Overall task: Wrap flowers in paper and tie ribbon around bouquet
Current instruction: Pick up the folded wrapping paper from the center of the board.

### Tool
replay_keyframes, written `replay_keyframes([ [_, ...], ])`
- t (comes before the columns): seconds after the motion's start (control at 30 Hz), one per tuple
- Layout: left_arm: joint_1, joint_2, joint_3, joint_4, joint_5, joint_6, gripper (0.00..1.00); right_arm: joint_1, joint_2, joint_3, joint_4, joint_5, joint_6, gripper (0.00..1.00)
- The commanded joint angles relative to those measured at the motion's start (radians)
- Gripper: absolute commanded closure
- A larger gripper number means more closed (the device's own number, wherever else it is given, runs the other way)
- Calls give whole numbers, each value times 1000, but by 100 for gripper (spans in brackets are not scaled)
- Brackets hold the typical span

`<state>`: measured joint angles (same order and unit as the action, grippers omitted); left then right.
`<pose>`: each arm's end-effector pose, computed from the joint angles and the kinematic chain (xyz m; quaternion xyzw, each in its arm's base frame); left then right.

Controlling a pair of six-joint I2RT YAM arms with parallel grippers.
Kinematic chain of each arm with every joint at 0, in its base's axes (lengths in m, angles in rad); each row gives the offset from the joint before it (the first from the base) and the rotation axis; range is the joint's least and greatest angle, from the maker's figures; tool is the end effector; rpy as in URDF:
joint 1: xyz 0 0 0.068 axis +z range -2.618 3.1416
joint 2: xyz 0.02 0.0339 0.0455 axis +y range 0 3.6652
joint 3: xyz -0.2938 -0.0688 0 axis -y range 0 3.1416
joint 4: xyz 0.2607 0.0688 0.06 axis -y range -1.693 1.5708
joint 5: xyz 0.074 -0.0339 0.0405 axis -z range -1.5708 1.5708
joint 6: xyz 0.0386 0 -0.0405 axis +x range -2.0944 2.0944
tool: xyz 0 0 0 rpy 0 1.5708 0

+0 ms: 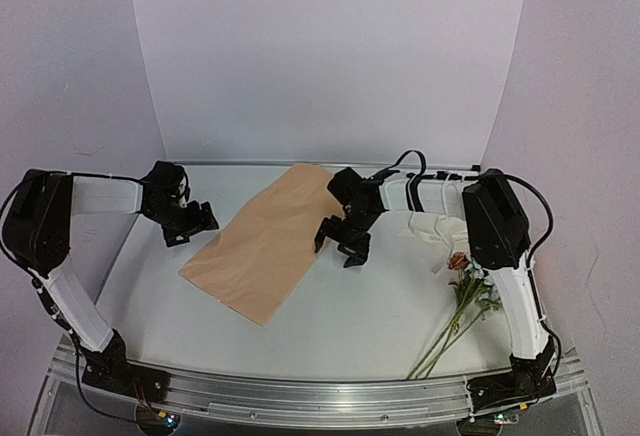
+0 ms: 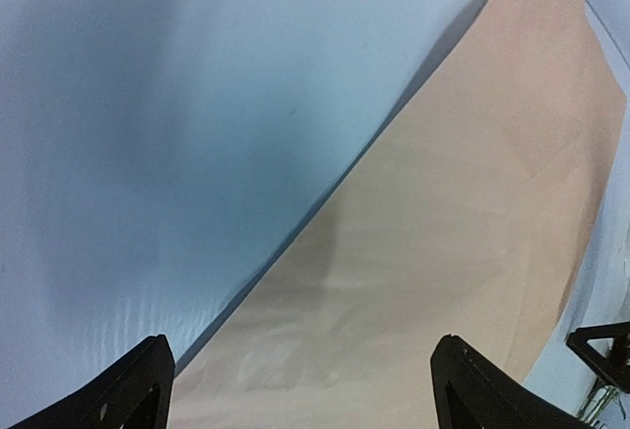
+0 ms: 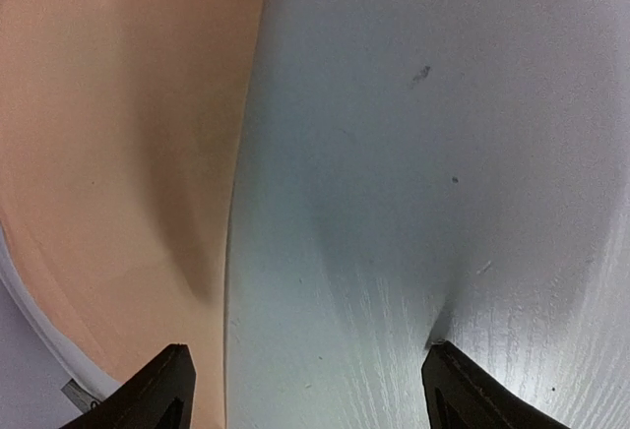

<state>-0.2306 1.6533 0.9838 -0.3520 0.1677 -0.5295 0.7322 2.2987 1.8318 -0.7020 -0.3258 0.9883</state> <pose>0.3338 -0.0850 0.1960 -0.1203 0.9518 -0.1751 0.2211 0.3774 0.3558 0.1673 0.0914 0.9631 0.2529 0.0080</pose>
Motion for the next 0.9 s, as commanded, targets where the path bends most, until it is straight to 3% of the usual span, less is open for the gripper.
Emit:
replay_keyframes([
  [0.0,9,150,191,104,109,162,6,6,40,41,41,1,33,18],
  [0.33,10,531,582,4,259,314,15,3,65,26,69,-8,45,18],
  [0.63,-7,626,725,-41,339,319,29,-8,108,83,70,-33,50,21],
  [0.87,-26,688,819,-113,368,343,48,-12,148,127,68,-55,67,24],
])
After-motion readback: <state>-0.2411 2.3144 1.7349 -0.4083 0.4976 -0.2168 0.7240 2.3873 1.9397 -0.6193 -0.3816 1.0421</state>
